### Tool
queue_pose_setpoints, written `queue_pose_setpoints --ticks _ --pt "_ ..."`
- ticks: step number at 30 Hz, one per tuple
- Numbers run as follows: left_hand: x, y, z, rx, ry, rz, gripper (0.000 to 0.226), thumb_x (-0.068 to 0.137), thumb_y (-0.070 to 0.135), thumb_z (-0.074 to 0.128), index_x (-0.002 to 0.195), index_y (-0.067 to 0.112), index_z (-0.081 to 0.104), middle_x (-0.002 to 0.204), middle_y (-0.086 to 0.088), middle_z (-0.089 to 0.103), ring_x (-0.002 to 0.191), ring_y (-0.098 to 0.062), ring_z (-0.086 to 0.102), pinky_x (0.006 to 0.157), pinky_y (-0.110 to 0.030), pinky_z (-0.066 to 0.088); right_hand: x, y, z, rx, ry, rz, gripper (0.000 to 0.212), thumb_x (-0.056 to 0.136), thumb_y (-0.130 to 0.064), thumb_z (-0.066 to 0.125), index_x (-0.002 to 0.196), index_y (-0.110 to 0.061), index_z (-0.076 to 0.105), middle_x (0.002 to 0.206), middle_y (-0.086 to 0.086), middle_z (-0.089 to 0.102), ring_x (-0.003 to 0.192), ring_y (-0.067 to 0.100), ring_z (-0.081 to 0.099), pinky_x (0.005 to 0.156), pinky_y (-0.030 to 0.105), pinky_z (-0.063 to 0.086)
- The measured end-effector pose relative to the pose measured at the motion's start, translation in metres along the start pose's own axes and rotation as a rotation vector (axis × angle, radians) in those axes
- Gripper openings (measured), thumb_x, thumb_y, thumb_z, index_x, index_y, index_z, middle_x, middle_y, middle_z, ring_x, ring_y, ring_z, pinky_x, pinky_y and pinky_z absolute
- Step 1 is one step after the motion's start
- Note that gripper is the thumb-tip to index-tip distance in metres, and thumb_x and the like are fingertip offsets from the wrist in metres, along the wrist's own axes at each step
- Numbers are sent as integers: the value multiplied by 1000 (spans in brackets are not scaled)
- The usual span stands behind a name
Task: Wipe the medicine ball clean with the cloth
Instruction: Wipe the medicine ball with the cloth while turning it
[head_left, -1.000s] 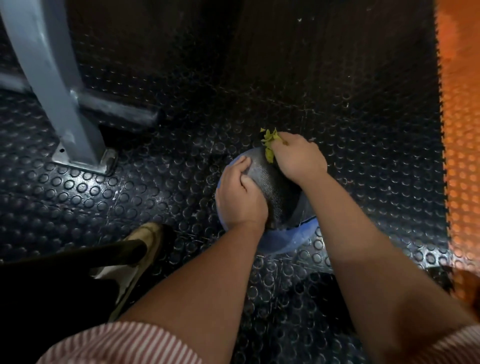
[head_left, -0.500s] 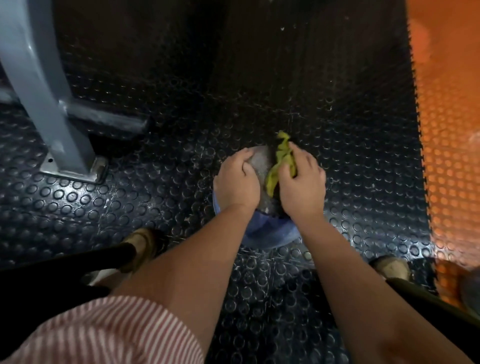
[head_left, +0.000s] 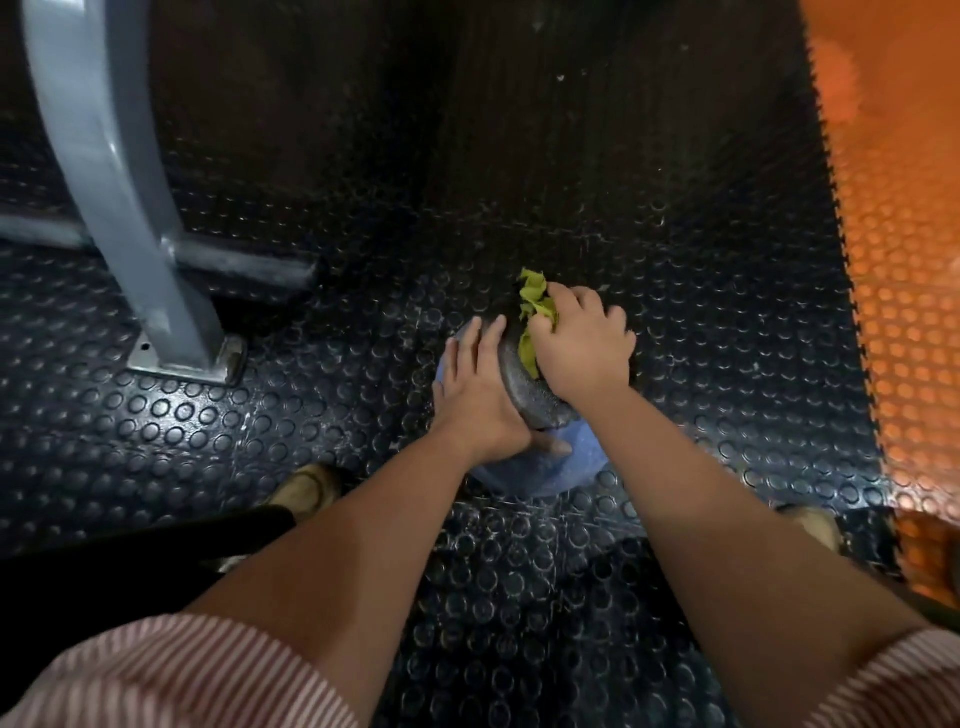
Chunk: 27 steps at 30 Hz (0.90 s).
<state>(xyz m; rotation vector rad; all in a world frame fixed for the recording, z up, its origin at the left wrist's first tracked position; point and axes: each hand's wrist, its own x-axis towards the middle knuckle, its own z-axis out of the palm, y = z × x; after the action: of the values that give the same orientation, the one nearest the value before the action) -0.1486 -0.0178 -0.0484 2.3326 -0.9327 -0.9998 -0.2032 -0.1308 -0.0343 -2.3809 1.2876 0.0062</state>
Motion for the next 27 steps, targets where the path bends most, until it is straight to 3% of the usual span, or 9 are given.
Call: queue_pose_setpoints --ticks 4,7,9,11,13,15,19,21,27 --pt "11 0 1 18 48 37 113 75 29 75 153 32 -6 160 11 -14 148 -20 -16 122 -46 3 -29 -10 10 -20 143 83 56 89 -37 38 144 -23 36 148 8 33 123 37 32 100 48 25" --pt "19 -7 6 109 110 68 106 76 46 70 154 25 1 160 6 -11 149 -20 -12 122 -42 2 -45 -4 14 -62 129 -137 70 75 -44 30 140 -23 43 146 8 38 120 37 33 95 49 29" --pt "21 -16 5 130 97 90 112 72 53 72 154 22 4 160 3 -10 148 -21 -13 122 -37 -3 -44 10 10 -127 56 -346 72 71 -47 31 139 -26 44 146 5 39 121 37 34 96 51 30" --pt "16 -20 3 93 45 84 133 59 58 82 155 20 -2 160 0 -12 147 -20 -15 121 -35 -6 -33 27 2 -174 -33 -563 71 70 -47 36 139 -31 43 146 2 40 123 36 34 98 53 30" --pt "8 -19 2 74 78 84 145 49 62 85 154 18 -5 159 3 -11 147 -18 -13 122 -39 -2 -21 43 -5 -144 -56 -647 72 67 -47 38 137 -32 45 144 1 42 122 35 37 98 52 31" --pt "5 -16 3 31 129 85 146 45 63 87 153 21 -1 159 7 -6 148 -18 -8 122 -43 5 -15 43 -5 -7 -3 -519 72 66 -46 37 135 -31 47 141 -1 44 120 30 38 97 48 34" --pt "6 -9 2 -44 124 60 142 44 58 89 152 31 2 158 13 -6 148 -16 -6 122 -45 6 -18 17 7 211 155 95 59 80 -44 39 139 -35 40 145 -5 38 124 27 36 101 46 30" --pt "8 -5 3 -61 138 47 140 45 55 90 152 32 4 159 12 -5 148 -17 -6 121 -47 7 -18 7 10 234 168 304 56 89 -41 42 143 -33 34 149 -1 33 127 32 33 104 48 25" --pt "8 -1 4 -84 128 32 132 54 41 91 152 33 4 159 10 -5 148 -17 -6 121 -48 8 -30 4 17 85 200 165 69 79 -42 35 145 -24 35 150 7 32 127 37 32 104 50 25"
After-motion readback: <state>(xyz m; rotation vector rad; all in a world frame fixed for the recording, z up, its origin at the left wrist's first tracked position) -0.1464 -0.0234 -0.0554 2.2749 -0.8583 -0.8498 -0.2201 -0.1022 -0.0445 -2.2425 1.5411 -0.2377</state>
